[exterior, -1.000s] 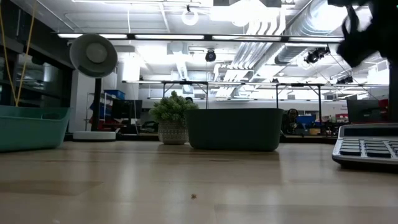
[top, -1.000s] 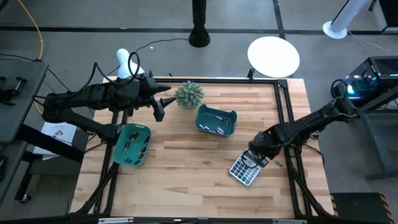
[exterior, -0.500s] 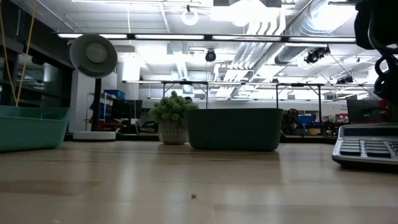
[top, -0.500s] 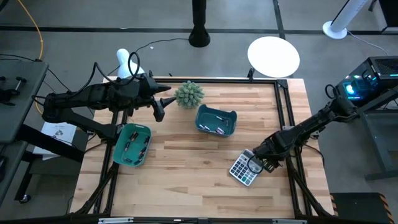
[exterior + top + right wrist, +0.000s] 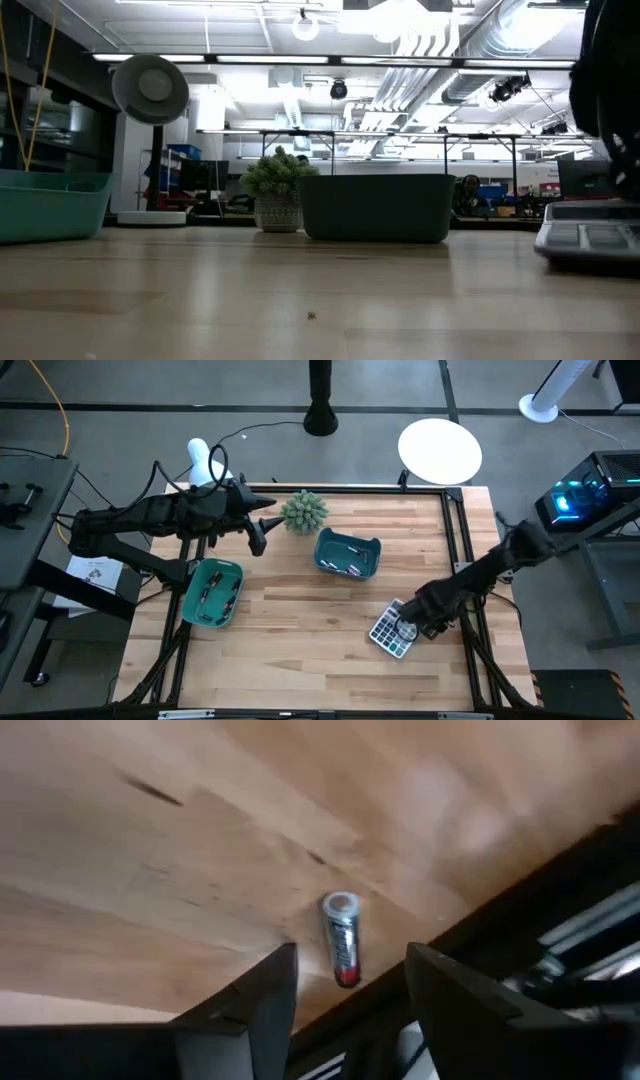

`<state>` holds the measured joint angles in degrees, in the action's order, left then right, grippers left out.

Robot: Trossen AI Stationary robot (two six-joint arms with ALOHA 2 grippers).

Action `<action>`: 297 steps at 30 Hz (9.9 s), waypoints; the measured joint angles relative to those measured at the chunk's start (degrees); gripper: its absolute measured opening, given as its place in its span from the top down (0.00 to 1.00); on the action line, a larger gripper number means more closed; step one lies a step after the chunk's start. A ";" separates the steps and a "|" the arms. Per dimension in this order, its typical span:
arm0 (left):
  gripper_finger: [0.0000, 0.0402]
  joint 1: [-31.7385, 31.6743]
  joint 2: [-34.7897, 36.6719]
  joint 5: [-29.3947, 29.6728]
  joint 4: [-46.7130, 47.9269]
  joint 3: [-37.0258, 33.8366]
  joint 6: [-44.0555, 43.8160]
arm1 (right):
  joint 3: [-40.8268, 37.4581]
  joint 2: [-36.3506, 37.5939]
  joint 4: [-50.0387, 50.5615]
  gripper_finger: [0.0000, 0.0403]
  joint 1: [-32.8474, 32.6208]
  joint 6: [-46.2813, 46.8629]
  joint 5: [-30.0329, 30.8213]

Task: Sort batteries
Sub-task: Put the silver battery into the blue bin, then return to Home Position

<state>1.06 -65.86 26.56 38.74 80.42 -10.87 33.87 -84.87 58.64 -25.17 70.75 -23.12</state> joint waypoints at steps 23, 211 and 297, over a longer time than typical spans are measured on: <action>0.43 0.00 -0.77 0.00 0.40 0.00 0.50 | 9.12 -9.68 2.47 1.00 0.04 -16.75 -1.02; 0.91 0.55 65.68 -2.26 -42.23 -79.69 -17.51 | -32.80 78.17 -58.13 1.00 31.50 -28.60 22.89; 0.91 0.92 65.42 -1.91 -42.40 -79.69 -17.44 | -33.38 84.51 -63.50 1.00 33.81 -28.22 23.07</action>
<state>1.98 -0.45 24.64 -3.66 0.73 -28.32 0.49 -0.36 -4.86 8.64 42.53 -0.05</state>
